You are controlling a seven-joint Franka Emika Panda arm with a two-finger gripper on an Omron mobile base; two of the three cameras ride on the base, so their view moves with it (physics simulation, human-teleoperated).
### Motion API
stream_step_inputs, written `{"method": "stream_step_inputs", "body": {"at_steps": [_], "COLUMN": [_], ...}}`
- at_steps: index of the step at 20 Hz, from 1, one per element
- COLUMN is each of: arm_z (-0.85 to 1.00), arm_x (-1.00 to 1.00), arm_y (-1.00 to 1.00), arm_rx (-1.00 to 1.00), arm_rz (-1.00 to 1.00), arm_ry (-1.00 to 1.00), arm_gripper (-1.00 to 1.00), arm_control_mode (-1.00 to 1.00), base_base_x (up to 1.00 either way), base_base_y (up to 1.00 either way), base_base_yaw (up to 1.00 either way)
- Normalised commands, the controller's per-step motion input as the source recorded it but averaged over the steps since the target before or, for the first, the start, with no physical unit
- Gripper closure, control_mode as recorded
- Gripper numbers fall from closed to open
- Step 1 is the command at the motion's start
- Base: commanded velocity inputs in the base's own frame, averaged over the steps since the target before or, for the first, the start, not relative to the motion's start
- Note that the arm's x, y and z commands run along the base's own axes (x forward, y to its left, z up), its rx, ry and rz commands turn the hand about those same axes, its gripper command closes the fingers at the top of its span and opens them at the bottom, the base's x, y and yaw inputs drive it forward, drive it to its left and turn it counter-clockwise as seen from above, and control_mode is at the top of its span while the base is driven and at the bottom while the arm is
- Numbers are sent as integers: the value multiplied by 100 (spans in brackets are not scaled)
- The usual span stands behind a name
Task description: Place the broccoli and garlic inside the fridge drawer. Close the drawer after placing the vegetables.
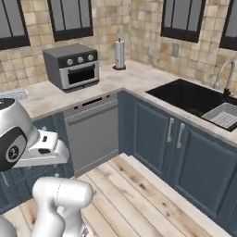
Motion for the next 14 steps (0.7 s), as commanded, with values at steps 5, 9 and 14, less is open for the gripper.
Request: {"method": "stream_step_inputs", "body": {"at_steps": [5, 9, 14], "arm_z": [0, 0, 0], "arm_x": [0, 0, 0], "arm_y": [0, 0, 0], "arm_rx": [0, 0, 0], "arm_rz": [0, 0, 0], "arm_ry": [0, 0, 0], "arm_gripper": [-100, -100, -100], "arm_control_mode": [100, 100, 100], "base_base_x": [89, 87, 83], "base_base_y": [37, 40, 2], "base_base_yaw": [53, 52, 60]}}
